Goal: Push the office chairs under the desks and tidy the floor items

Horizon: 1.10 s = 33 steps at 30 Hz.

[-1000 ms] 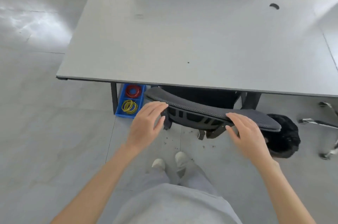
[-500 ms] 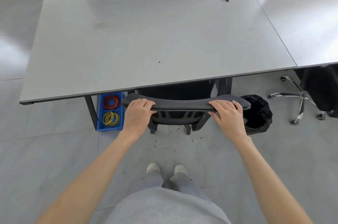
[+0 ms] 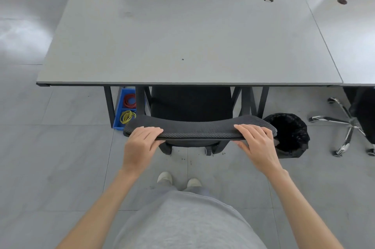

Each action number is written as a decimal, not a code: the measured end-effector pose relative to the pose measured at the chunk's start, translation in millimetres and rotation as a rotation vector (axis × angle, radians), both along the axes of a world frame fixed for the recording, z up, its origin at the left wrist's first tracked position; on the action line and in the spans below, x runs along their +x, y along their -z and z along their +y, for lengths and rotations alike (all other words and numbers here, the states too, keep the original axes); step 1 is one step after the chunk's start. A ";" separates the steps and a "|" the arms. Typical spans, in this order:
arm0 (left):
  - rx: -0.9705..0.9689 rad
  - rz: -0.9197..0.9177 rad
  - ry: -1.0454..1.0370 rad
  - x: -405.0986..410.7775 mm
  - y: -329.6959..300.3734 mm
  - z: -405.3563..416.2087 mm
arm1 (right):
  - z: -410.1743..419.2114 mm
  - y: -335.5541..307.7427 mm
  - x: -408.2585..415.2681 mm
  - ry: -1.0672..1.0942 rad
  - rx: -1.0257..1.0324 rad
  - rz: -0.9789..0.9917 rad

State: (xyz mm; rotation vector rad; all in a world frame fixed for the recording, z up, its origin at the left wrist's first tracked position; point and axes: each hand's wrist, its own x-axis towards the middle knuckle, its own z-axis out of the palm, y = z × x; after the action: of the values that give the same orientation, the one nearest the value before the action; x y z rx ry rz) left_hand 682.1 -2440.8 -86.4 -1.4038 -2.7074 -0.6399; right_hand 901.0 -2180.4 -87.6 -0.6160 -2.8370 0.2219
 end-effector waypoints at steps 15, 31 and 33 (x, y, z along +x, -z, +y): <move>0.067 -0.089 0.017 18.5 5.8 -26.4 | -11.0 4.4 17.3 -0.068 -0.011 0.133; 0.064 -0.034 0.027 11.7 9.4 -29.1 | -17.9 -2.0 16.2 -0.035 -0.082 0.060; 0.042 -0.056 0.034 13.4 4.6 -28.7 | -20.2 -9.9 14.2 -0.026 -0.178 0.023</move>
State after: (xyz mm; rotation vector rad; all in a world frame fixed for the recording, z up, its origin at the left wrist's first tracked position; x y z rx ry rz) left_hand 695.5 -2469.5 -91.0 -1.4461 -2.7007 -0.7448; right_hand 915.2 -2200.6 -77.7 -0.6069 -2.8249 0.4875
